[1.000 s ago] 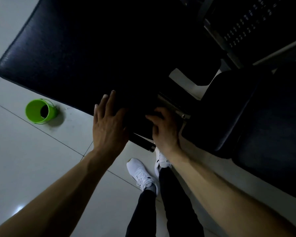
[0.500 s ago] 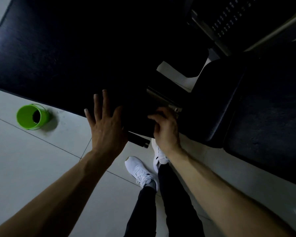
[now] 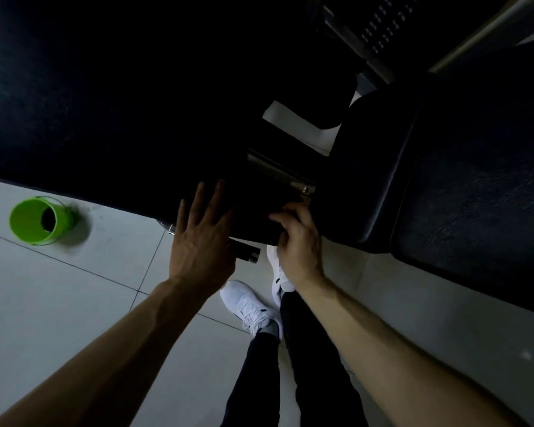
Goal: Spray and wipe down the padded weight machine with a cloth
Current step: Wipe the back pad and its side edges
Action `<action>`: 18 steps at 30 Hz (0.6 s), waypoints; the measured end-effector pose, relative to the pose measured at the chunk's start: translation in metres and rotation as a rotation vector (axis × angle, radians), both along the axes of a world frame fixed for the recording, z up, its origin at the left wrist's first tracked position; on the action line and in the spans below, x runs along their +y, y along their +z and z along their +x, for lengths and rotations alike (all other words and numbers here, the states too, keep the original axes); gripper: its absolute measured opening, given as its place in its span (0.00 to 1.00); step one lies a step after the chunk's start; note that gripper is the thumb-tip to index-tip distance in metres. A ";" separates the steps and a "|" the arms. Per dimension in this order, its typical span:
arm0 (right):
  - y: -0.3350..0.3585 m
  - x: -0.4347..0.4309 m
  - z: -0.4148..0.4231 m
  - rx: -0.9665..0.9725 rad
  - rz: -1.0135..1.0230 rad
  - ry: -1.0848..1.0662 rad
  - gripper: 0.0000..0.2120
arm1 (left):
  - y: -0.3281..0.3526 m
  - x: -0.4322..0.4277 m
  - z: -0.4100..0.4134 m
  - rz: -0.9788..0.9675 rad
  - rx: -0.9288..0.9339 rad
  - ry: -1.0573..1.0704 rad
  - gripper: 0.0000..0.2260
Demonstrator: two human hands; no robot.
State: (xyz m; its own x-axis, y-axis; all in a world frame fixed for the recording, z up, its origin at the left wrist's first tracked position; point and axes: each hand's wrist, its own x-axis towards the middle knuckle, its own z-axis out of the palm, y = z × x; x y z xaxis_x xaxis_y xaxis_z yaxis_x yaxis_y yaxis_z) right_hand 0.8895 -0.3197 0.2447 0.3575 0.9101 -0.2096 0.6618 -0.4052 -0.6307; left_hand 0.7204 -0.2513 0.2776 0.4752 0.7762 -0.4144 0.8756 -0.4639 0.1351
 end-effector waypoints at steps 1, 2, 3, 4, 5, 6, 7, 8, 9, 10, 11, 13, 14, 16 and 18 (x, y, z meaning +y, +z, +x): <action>0.002 -0.012 -0.004 0.025 -0.040 -0.039 0.27 | 0.000 0.000 0.000 -0.002 0.001 0.002 0.41; 0.005 -0.014 -0.009 0.065 -0.068 -0.083 0.27 | 0.000 0.000 0.000 -0.003 -0.001 0.008 0.41; 0.009 -0.005 -0.012 0.100 -0.073 -0.127 0.27 | 0.001 0.000 0.001 -0.006 -0.008 0.014 0.41; 0.014 0.011 -0.012 0.121 -0.049 -0.155 0.27 | 0.002 0.000 0.002 -0.002 -0.019 0.020 0.40; 0.015 0.032 -0.011 0.126 -0.008 -0.159 0.28 | 0.001 0.000 0.002 0.007 -0.028 0.021 0.40; 0.017 0.055 -0.009 0.114 0.045 -0.130 0.28 | 0.001 0.001 0.002 0.014 -0.032 0.019 0.39; 0.015 0.075 -0.006 0.079 0.084 -0.078 0.27 | 0.001 0.001 0.001 0.021 -0.039 0.015 0.38; 0.011 0.090 -0.002 0.028 0.098 -0.009 0.25 | 0.000 0.001 0.000 0.026 -0.044 0.009 0.38; 0.007 0.096 0.001 -0.005 0.087 0.037 0.23 | -0.001 0.001 -0.001 0.026 -0.047 0.003 0.37; 0.006 0.095 0.005 -0.010 0.052 0.033 0.22 | 0.000 0.001 -0.001 0.018 -0.045 0.001 0.38; 0.006 0.087 0.008 -0.016 0.013 -0.007 0.22 | 0.001 0.002 -0.002 0.008 -0.038 0.001 0.38; 0.008 0.060 0.010 0.074 -0.029 -0.153 0.22 | 0.002 0.002 -0.001 -0.009 -0.014 -0.004 0.38; 0.012 0.047 0.006 0.081 -0.039 -0.201 0.23 | 0.002 0.002 0.000 -0.012 0.000 -0.008 0.38; 0.012 0.027 -0.005 0.030 -0.081 -0.216 0.28 | 0.003 0.001 0.000 -0.009 0.011 -0.010 0.40; 0.013 0.010 -0.016 -0.016 -0.112 -0.236 0.31 | 0.004 -0.001 0.003 -0.013 0.014 -0.009 0.41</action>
State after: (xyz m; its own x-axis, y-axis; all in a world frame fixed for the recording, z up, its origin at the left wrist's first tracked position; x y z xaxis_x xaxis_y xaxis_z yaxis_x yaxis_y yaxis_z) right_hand 0.8734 -0.3098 0.2573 0.5611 0.7728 -0.2966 0.5506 -0.6160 -0.5633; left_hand 0.7235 -0.2520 0.2817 0.4765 0.7662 -0.4311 0.8730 -0.4703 0.1292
